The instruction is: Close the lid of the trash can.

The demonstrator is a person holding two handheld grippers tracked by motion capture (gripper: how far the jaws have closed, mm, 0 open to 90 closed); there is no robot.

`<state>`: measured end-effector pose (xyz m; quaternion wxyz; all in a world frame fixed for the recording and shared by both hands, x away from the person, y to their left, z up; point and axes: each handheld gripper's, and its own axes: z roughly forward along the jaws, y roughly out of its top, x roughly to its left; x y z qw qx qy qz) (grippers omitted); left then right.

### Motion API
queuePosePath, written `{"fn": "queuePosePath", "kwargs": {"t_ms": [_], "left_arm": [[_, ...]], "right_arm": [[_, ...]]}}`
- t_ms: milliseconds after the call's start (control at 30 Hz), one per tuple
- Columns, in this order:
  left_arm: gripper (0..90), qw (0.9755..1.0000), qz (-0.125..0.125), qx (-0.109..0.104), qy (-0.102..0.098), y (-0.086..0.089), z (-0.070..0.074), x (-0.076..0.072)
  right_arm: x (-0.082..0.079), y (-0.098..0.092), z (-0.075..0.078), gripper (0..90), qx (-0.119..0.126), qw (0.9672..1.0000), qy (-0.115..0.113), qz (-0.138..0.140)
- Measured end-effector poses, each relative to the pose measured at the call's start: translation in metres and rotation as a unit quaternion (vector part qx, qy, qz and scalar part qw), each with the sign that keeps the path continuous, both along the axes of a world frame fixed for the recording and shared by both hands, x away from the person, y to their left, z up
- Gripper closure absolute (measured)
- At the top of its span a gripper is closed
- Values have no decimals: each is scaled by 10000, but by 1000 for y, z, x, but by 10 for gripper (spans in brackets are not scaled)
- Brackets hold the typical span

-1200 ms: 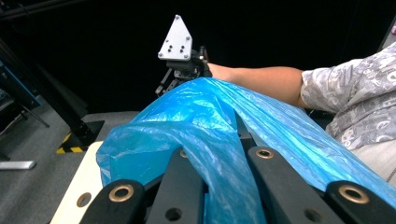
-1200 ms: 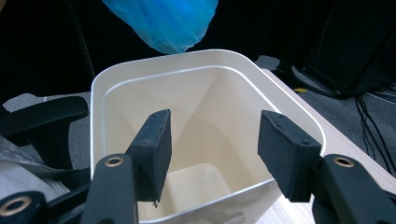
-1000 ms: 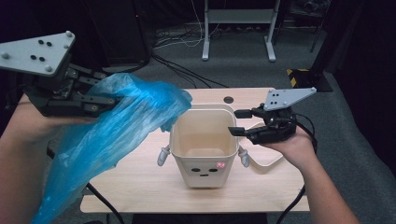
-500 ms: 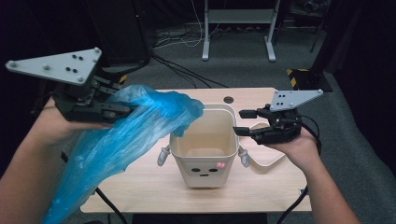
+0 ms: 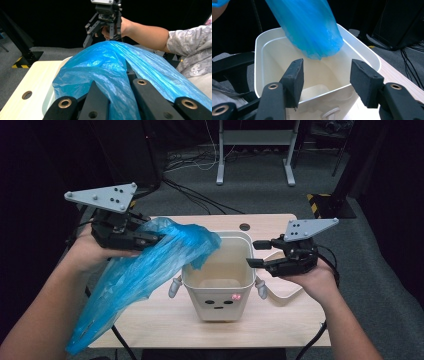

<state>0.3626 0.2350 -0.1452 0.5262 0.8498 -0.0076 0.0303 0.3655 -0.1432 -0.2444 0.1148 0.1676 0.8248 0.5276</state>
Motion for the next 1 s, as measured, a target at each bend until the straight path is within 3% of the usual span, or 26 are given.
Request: {"fn": "queuePosePath", "kwargs": {"t_ms": [233, 533, 1000], "left_arm": [[871, 9999, 30, 103, 93, -13, -20, 13], [872, 9995, 134, 44, 286, -22, -40, 31], [871, 9980, 251, 153, 553, -49, -72, 58]], "right_arm": [[0, 2, 1, 437, -9, 10000, -20, 43], [-1, 5, 1, 437, -14, 10000, -25, 90], [-4, 18, 7, 435, -18, 9995, -104, 283]]}}
